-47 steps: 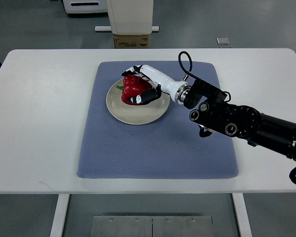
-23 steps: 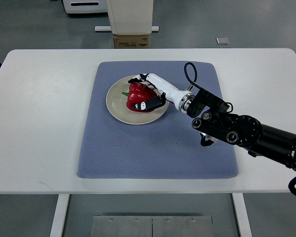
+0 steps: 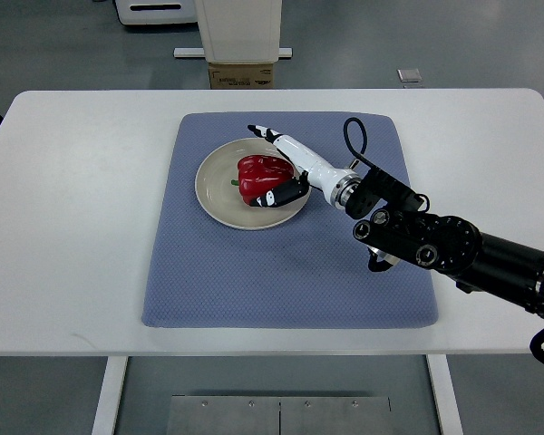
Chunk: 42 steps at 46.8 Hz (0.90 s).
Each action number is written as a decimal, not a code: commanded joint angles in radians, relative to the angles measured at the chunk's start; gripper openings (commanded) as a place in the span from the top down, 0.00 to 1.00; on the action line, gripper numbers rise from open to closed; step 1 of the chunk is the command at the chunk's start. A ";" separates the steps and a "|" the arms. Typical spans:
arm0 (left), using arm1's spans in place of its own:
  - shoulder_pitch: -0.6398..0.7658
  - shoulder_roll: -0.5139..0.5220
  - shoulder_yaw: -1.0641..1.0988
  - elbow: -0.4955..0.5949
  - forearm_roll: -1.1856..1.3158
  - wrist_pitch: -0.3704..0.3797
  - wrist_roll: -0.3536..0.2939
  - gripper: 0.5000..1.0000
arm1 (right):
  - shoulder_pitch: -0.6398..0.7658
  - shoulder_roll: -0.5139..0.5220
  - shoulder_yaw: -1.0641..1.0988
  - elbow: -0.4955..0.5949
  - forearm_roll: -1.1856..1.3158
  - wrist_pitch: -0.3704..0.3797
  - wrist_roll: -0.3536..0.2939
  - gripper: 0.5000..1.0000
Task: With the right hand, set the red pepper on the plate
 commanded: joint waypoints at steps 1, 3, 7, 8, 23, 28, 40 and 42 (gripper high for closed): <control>0.000 0.000 0.000 0.000 0.000 0.000 0.001 0.00 | 0.002 0.000 0.000 0.000 0.001 0.000 0.000 0.00; 0.000 0.000 0.000 0.000 0.000 0.000 0.001 0.00 | 0.005 0.000 0.000 0.000 0.001 -0.001 0.000 0.00; 0.000 0.000 0.000 0.000 0.000 0.000 -0.001 0.00 | 0.008 0.000 0.024 0.000 0.001 0.000 0.000 0.00; 0.000 0.000 0.000 0.000 0.000 0.000 -0.001 0.00 | 0.008 0.000 0.038 0.000 0.001 -0.001 -0.001 0.00; 0.000 0.000 0.000 0.000 0.000 0.000 0.001 0.00 | 0.004 0.000 0.192 0.000 0.027 -0.001 -0.005 0.00; 0.000 0.000 0.000 0.000 0.000 0.000 -0.001 0.00 | -0.004 0.000 0.234 0.000 0.051 -0.001 -0.005 0.00; 0.000 0.000 0.000 0.000 0.000 0.000 -0.001 0.00 | -0.048 0.000 0.438 0.000 0.116 -0.003 -0.014 0.00; 0.000 0.000 0.000 0.000 0.000 0.000 0.001 0.00 | -0.059 0.000 0.487 0.000 0.131 -0.003 -0.015 0.00</control>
